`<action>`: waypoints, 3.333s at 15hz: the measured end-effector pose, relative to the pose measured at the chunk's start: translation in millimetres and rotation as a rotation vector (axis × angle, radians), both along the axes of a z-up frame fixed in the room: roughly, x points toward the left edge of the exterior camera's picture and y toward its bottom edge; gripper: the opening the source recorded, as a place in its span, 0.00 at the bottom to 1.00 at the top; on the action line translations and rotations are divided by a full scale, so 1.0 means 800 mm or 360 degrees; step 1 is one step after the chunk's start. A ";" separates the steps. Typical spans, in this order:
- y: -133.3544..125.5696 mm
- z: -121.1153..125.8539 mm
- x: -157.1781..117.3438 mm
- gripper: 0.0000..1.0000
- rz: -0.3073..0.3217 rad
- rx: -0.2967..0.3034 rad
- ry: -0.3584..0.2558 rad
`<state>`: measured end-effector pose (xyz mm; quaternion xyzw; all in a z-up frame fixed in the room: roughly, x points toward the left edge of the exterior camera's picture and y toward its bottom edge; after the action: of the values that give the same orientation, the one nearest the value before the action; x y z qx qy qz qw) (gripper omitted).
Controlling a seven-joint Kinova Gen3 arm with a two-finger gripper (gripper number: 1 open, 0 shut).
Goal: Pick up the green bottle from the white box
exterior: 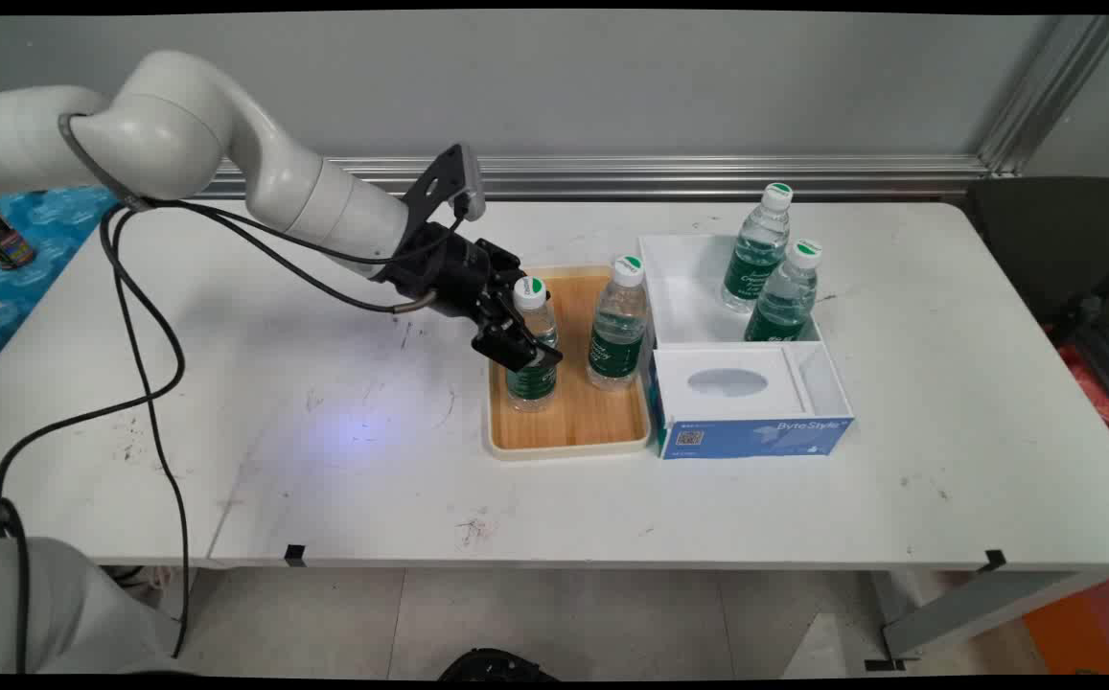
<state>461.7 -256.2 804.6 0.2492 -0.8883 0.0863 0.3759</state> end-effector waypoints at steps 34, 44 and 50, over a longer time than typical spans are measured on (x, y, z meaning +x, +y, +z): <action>-0.111 0.150 -0.105 1.00 -0.0003 -0.0080 0.0049; -0.161 0.081 -0.190 1.00 -0.0024 -0.0109 0.0128; -0.176 0.042 -0.225 1.00 -0.0025 -0.0108 0.0150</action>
<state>281.3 -396.7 838.3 0.2332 -0.8681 0.1015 0.4263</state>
